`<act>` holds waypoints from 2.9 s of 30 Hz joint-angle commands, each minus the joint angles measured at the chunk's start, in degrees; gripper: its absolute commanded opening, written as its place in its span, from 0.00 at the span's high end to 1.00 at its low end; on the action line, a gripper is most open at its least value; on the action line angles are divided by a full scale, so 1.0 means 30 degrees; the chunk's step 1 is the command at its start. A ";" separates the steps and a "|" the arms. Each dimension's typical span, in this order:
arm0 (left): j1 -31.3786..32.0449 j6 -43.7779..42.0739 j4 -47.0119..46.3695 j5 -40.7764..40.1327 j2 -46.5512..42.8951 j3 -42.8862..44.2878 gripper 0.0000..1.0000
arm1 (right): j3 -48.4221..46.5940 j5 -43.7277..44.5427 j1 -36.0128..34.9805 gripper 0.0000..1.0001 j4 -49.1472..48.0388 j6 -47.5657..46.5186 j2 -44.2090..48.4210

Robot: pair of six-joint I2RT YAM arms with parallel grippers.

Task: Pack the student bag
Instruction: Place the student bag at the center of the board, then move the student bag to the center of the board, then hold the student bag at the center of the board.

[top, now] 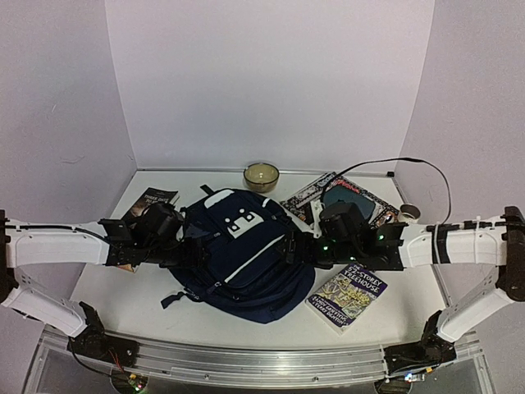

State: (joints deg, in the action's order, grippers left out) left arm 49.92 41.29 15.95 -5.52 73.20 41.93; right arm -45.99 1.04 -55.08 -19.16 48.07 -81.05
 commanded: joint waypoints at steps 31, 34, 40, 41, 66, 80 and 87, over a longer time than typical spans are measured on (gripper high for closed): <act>-0.0645 0.5487 -0.6261 -0.0331 -0.1441 -0.5244 0.46 | -0.6522 0.3609 -0.1908 0.13 0.4827 -0.2005 -0.4615; -0.0647 0.6317 -0.6184 -0.1187 -0.2616 -0.6101 0.45 | -0.7283 0.3592 -0.3126 0.14 0.4847 -0.1743 -0.5130; -0.0644 0.5813 -0.6558 -0.1446 -0.1313 -0.5245 0.44 | -0.9717 0.3278 -0.4421 0.17 0.5067 -0.1566 -0.7940; -0.0645 0.5751 -0.6781 -0.1498 -0.0900 -0.5067 0.44 | -1.0035 0.3263 -0.4612 0.17 0.5068 -0.1579 -0.8309; 0.0892 0.7868 -1.1264 0.0755 0.3302 -0.4540 1.00 | -1.1406 0.5440 -0.5064 0.32 0.7057 0.0035 -1.1450; 0.2021 0.8532 -1.1654 0.0160 0.3607 -0.4424 1.00 | -1.0058 0.6805 -0.5557 0.48 0.9887 0.3313 -1.0542; 0.2192 0.8541 -1.1762 0.0141 0.3844 -0.4362 1.00 | -0.9913 0.7893 -0.5920 0.54 1.0319 0.3864 -1.0241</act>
State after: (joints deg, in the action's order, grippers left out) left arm 55.54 66.57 -16.16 -5.79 84.51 28.32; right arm -76.72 20.64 -72.37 6.56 57.66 -113.99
